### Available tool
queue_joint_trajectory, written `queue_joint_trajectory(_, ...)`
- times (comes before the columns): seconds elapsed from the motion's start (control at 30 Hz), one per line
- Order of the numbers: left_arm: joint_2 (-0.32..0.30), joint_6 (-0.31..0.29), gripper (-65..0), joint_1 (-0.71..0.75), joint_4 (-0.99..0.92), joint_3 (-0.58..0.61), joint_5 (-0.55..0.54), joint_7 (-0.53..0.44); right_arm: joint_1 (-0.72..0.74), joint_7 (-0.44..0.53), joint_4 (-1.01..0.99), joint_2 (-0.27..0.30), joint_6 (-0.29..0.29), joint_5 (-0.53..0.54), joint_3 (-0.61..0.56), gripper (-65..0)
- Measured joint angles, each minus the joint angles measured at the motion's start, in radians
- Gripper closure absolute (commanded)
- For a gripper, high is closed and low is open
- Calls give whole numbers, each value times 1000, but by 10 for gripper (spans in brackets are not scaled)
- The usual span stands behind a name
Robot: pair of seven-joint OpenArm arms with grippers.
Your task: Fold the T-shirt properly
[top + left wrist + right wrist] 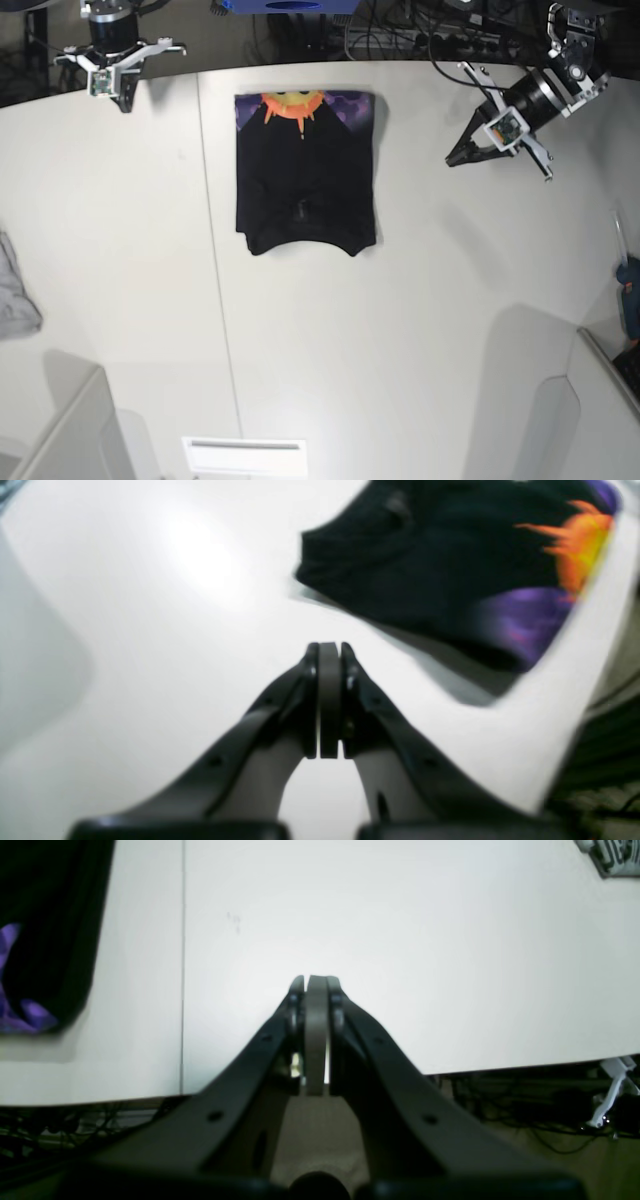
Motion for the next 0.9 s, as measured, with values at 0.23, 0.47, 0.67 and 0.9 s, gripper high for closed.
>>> queue_joint_trajectory(0.23, 24, 0, 0, 147, -29, -36, 1, -97, -84, 55, 0, 2, 44, -1, 3, 0)
queue_joint_trajectory(0.47, 22, 4, 0, 226, -222, -37, 1, -230, -178, 51, 0, -4, 139, -1, 2, 0)
queue_joint_trajectory(0.67, 21, 14, 0, 273, -349, -29, 4, -364, -235, 51, 0, -3, 143, -1, 0, 0)
queue_joint_trajectory(0.9, 21, 15, 0, 304, -453, -29, -1, -384, -246, -175, -15, -3, 145, -152, -51, 0)
